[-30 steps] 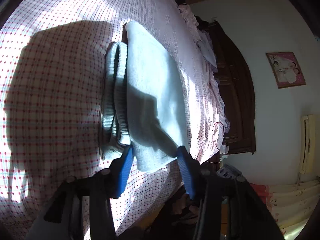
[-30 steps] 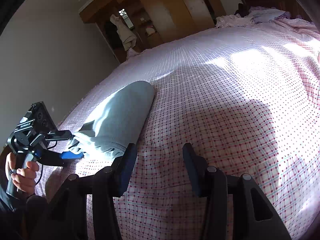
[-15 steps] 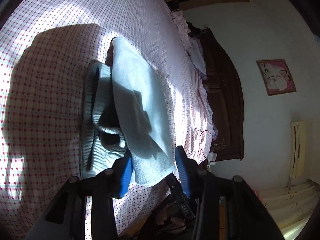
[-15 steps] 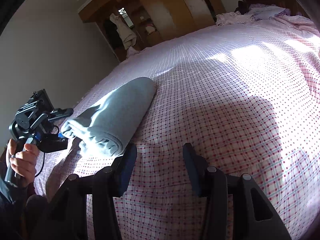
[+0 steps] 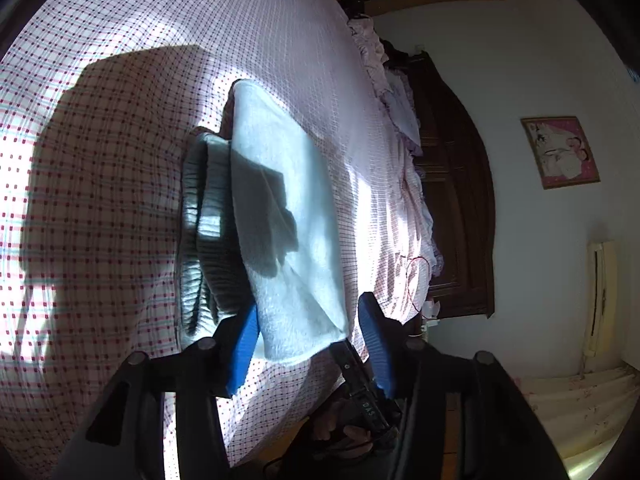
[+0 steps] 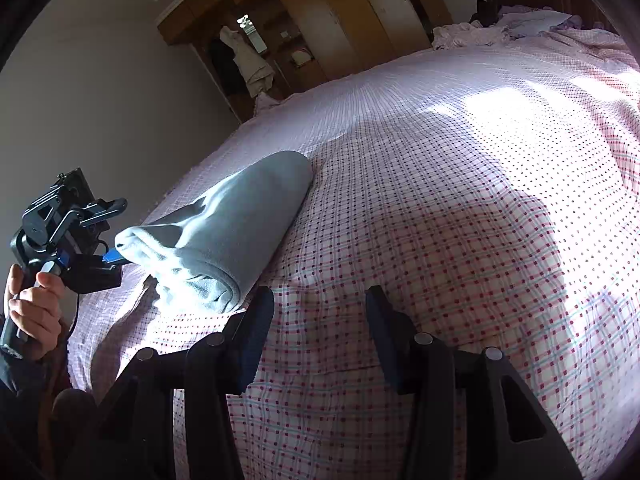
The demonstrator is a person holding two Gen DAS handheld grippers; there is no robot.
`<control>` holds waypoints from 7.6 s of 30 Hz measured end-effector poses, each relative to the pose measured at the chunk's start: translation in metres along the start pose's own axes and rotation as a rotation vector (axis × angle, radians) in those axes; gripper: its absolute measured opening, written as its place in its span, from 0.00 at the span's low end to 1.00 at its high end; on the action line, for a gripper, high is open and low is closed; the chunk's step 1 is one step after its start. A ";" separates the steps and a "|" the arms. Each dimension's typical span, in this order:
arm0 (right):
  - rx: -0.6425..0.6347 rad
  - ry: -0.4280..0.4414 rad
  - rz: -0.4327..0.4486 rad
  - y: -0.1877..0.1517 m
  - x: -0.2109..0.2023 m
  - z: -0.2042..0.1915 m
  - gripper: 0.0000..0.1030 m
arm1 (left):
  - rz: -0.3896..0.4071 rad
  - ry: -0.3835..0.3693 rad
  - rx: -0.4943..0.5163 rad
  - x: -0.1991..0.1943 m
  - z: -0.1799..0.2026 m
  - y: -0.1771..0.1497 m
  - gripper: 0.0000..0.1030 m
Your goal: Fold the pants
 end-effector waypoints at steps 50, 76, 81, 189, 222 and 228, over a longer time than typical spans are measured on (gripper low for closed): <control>-0.250 -0.296 0.071 -0.011 0.019 -0.025 0.61 | 0.055 0.205 0.097 0.045 -0.002 0.020 0.09; -0.295 0.137 -0.024 0.028 0.001 -0.075 0.05 | 0.161 0.216 0.187 0.004 0.028 0.015 0.13; -0.197 0.258 -0.184 0.013 0.044 -0.079 0.00 | 0.179 0.273 0.308 0.026 0.045 0.007 0.10; 0.110 0.126 -0.286 0.148 0.133 0.031 0.27 | 0.044 0.303 0.376 0.181 0.050 0.066 0.46; -0.300 0.056 0.191 0.173 -0.029 -0.005 0.85 | 0.534 0.634 0.753 0.070 0.158 0.021 1.00; -0.275 0.016 0.252 0.141 -0.062 -0.006 0.86 | 0.492 0.626 0.757 0.073 0.151 -0.016 1.00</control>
Point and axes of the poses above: each gripper's, at about its wrist camera, not at the fingertips, and x roughly the way its jaws point, z to its right, y to its top, the point moved 9 cm from there along x, roughly the way its jaws point, and after that the axes turned 6 degrees about x, right-handed, at the moved point
